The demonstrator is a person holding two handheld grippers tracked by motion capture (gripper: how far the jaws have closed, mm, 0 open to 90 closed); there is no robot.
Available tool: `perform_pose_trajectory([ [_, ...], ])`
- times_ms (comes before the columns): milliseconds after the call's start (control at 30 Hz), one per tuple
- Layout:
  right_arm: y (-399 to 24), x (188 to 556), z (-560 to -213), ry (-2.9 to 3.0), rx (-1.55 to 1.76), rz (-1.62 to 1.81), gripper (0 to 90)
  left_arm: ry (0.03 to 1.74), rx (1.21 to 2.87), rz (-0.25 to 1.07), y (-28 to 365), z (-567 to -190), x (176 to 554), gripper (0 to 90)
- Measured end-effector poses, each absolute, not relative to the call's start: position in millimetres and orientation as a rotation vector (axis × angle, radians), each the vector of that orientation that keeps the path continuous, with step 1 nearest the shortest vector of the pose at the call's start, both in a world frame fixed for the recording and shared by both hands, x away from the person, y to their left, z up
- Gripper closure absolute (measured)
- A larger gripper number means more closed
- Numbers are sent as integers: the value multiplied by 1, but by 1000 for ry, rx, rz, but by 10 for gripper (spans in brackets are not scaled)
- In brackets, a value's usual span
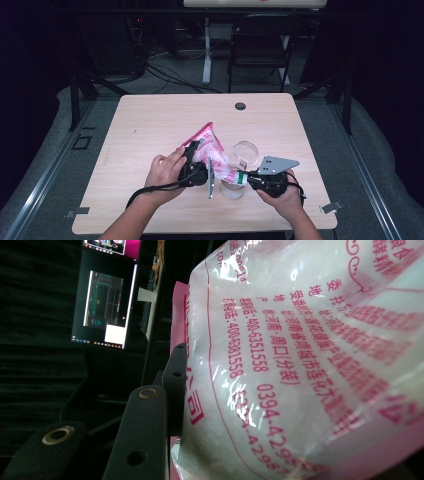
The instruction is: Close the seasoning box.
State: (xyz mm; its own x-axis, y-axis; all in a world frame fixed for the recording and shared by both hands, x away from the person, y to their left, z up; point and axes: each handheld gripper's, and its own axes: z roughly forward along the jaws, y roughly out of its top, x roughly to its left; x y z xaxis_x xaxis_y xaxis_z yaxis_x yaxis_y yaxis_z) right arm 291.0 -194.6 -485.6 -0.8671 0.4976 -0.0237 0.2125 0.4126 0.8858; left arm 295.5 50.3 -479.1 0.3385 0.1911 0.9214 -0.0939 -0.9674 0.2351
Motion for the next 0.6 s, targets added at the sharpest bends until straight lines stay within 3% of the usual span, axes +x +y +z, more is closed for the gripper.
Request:
perform_pose_trajectory([
  [600,-195,291,-485,2386,620,1437,900,79,2352,1679,50,-478,296,612],
])
